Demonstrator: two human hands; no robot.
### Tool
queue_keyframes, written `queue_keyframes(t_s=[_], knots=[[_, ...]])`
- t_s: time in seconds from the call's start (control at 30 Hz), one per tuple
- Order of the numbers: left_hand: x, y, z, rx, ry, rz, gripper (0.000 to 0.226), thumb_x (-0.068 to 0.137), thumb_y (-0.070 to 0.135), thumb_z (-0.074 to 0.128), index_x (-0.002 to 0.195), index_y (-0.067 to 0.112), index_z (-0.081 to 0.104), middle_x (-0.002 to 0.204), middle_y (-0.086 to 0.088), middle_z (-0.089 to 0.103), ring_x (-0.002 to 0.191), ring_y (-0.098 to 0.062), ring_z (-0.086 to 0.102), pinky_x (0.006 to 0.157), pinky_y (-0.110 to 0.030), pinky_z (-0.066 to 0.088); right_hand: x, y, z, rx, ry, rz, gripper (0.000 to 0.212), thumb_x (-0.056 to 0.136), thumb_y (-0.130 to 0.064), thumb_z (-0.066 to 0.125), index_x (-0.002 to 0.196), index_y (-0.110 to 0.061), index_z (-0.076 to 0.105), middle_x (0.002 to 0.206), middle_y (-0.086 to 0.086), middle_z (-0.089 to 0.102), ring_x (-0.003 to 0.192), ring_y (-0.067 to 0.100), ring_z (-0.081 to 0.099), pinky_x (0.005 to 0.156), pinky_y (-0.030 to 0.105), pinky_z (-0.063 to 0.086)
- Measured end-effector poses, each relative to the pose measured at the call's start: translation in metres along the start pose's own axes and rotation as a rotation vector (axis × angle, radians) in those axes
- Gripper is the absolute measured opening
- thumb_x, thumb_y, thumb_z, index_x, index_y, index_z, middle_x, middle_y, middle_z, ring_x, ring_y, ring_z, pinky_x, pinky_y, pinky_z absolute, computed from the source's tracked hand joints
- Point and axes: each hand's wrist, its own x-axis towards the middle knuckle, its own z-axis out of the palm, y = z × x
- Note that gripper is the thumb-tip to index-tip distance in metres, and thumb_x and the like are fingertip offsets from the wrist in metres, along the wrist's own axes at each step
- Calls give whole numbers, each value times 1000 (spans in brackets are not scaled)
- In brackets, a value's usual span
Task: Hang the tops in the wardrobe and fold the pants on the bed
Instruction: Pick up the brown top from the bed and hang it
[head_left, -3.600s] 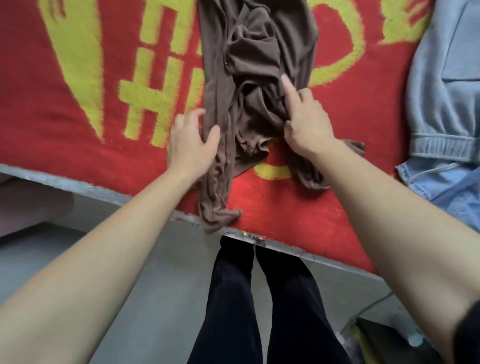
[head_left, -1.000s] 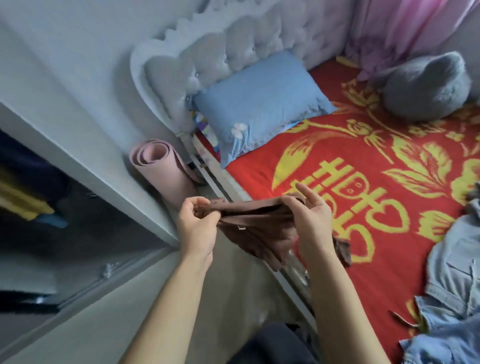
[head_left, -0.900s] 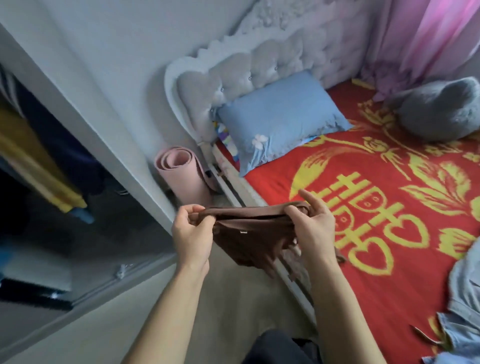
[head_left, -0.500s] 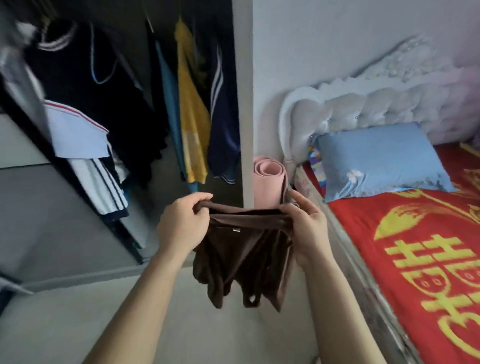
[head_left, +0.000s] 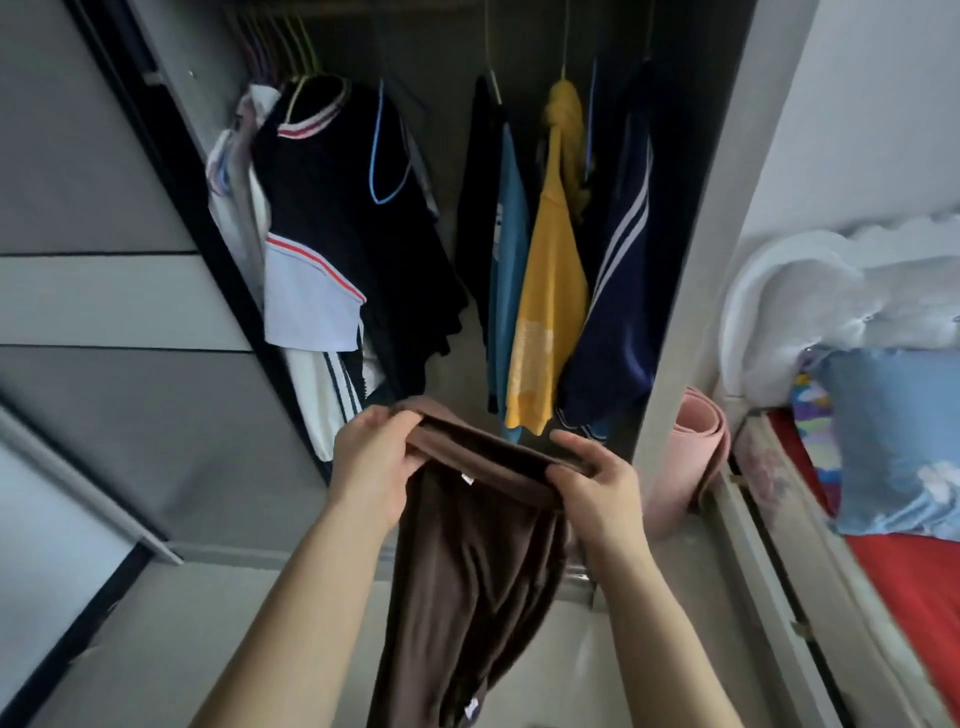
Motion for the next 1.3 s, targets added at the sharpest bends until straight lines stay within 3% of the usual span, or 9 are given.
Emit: queue_keyframes(t_s=[0.23,0.4,0.6,0.8,1.0,1.07,1.13,1.2,1.3], knots=[[100,47,32,156,190,117,18,82,15,67,70,27,59,80,-7,63,74,-26,60,67,-41,48,118,-40,68,-35,-48,-156,15,92,-22,65,101,-32,73,89,-14,74,85,-3,67,83,27,55],[157,80,44,230,193,224,19,89,10,57,80,24,66,83,-10,68,75,-23,63,68,-36,50,186,-86,112,39,-97,-196,20,100,-34,54,103,-28,73,60,-7,62,54,8,60,51,23,45],[241,115,42,177,124,203,26,95,10,41,90,16,67,95,-15,70,89,-30,66,79,-38,53,246,-135,185,-33,-118,-334,20,101,-30,52,111,-27,69,75,-8,66,60,-2,61,57,21,46],[330,154,36,183,-27,238,27,97,16,45,80,25,64,93,-10,69,92,-29,65,79,-38,52,289,-201,269,-77,17,-500,51,94,-48,58,139,-25,52,110,-12,64,103,2,61,99,33,49],[402,189,22,142,-202,225,28,99,5,42,82,18,60,77,-3,63,71,-14,59,63,-25,47,344,-258,355,-185,99,-502,108,79,-62,71,158,-15,16,158,6,33,144,19,34,117,38,34],[421,199,15,146,-238,217,28,99,5,42,82,17,60,76,-3,63,69,-14,59,62,-24,47,359,-263,374,-263,117,-455,105,82,-57,71,157,-10,14,154,7,42,141,21,40,115,35,35],[433,204,9,138,-277,204,27,100,5,42,82,15,59,74,-4,63,69,-14,59,62,-23,47,371,-261,387,-313,159,-500,70,91,-48,62,147,-11,42,129,8,65,120,27,60,104,40,47],[440,205,5,133,-311,203,27,99,5,42,81,16,59,72,-4,62,67,-14,58,61,-22,47,376,-259,396,-329,255,-622,36,96,-42,47,112,-17,67,90,6,73,87,31,70,82,49,55],[443,201,5,155,-351,227,28,98,3,43,79,17,58,71,-4,61,68,-15,56,64,-26,45,372,-262,393,-321,337,-679,37,99,-42,40,108,-18,68,82,0,70,78,27,69,71,52,57]])
